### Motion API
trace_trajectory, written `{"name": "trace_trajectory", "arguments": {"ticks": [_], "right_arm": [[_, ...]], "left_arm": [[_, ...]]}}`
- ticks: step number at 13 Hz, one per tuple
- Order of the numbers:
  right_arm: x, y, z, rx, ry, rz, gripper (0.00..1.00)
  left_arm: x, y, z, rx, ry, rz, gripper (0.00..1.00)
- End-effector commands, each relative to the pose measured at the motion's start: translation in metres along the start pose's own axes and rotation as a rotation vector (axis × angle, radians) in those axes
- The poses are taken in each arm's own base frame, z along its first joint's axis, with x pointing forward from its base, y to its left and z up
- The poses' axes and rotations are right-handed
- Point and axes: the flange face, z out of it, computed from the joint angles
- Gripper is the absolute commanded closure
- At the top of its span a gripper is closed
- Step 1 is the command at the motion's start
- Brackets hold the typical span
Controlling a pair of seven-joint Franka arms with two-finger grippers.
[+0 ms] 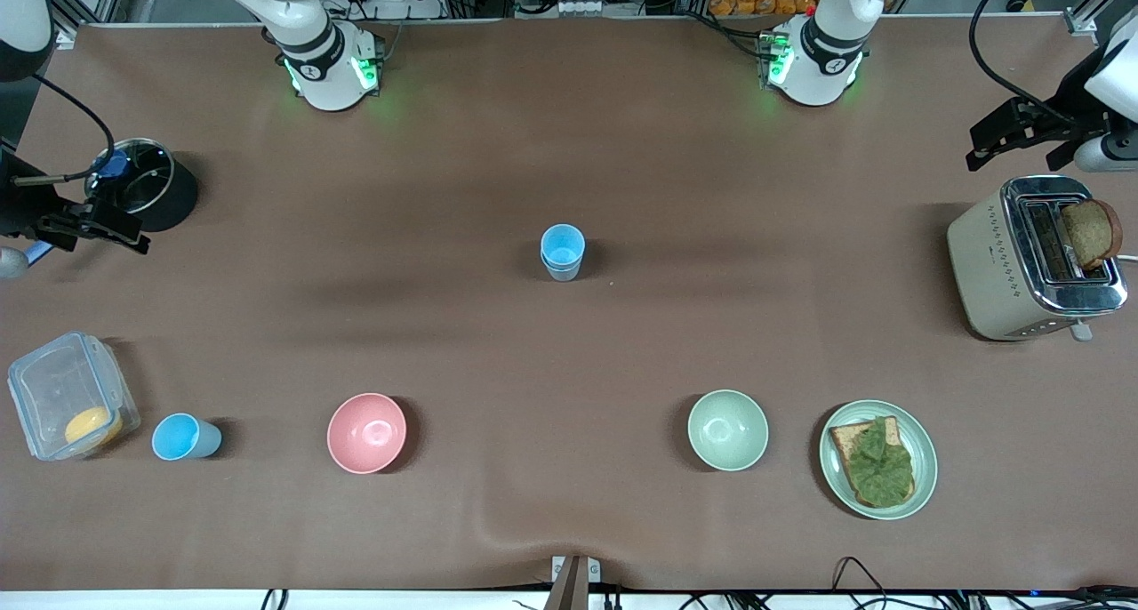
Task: Stack blue cups with both arms
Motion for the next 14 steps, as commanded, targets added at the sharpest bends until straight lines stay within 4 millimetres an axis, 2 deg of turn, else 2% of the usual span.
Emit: {"name": "trace_trajectory", "arguments": {"ticks": [1,7,14], "right_arm": [[0.003,0.004,-0.004,-0.013,0.001,0.008,0.0],[0.003,0.003,-0.005,-0.013,0.003,0.006,0.0],[0.004,0.002,-0.003,-0.013,0.001,0.005,0.0]], "left_arm": [[-0.005,0.0,-0.008,0.027,0.001,-0.021,0.0],[-0.007,-0.002,-0.008,0.027,-0.011,-0.027,0.0],[-0.004,-0.004,-0.026,0.026,0.027,-0.029,0.0]]}}
